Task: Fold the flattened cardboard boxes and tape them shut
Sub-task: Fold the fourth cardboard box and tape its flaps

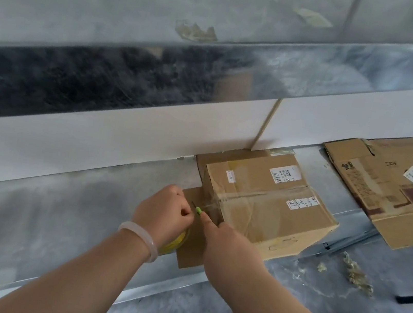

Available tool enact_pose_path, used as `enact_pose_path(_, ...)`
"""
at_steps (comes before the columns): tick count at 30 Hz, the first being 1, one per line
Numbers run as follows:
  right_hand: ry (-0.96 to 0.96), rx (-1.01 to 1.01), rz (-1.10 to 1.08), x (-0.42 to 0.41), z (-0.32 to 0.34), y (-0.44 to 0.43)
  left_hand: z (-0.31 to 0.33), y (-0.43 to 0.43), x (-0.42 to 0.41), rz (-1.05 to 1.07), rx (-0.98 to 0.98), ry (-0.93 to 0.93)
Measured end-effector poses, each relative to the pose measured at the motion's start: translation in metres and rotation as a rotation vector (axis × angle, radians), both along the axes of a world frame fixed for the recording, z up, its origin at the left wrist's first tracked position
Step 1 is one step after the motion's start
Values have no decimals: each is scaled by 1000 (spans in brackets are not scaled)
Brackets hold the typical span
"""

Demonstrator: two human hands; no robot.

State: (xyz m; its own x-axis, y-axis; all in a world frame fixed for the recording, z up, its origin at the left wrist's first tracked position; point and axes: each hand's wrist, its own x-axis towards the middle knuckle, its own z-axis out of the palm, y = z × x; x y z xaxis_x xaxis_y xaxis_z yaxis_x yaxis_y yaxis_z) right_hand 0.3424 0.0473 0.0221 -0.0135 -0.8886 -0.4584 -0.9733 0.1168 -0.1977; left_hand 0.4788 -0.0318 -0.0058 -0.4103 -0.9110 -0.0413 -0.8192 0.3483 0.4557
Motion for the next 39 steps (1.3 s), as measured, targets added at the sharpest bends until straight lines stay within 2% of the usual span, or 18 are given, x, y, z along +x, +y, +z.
enact_pose_path(2, -3, -2, 5, -6, -1, -2, 2, 5, -2, -15, 0, 26)
enact_pose_path(5, -84, -93, -1, -15, -4, -3, 6, 4, 6, 20, -153, -33)
enact_pose_path(8, -273, -227, -20, -23, -5, -1, 9, -7, 21, 110, -306, -74)
enact_pose_path(12, -532, -318, -31, -40, -10, 3, 0, -9, 26, 136, -393, -139)
enact_pose_path(16, -726, -300, -18, -60, -15, 5, -28, 13, 22, 149, -360, -200)
enact_pose_path(20, -954, -302, -91, -84, -12, 1, -48, 36, 19, 209, -267, -111)
enact_pose_path(22, -990, -318, -171, -100, -9, -3, -48, 36, 17, 247, -220, -84)
enact_pose_path(24, -935, -432, -244, -122, -5, -4, -45, 33, 13, 287, -180, -42)
enact_pose_path(26, -867, -629, -321, -154, 1, -8, -37, 32, 9, 320, -156, -34)
enact_pose_path(29, -736, -772, -488, -215, -1, -30, -22, 36, -9, 437, -233, 11)
enact_pose_path(32, -412, -574, -509, -270, -28, -58, -6, 41, -49, 514, -344, 172)
enact_pose_path(35, -222, -288, -379, -292, -51, -68, 6, 48, -95, 422, -318, 268)
enact_pose_path(37, -77, -223, -258, -295, -60, -68, 6, 53, -116, 413, -229, 289)
enact_pose_path(39, 105, -261, -142, -294, -60, -68, 3, 57, -128, 445, -151, 291)
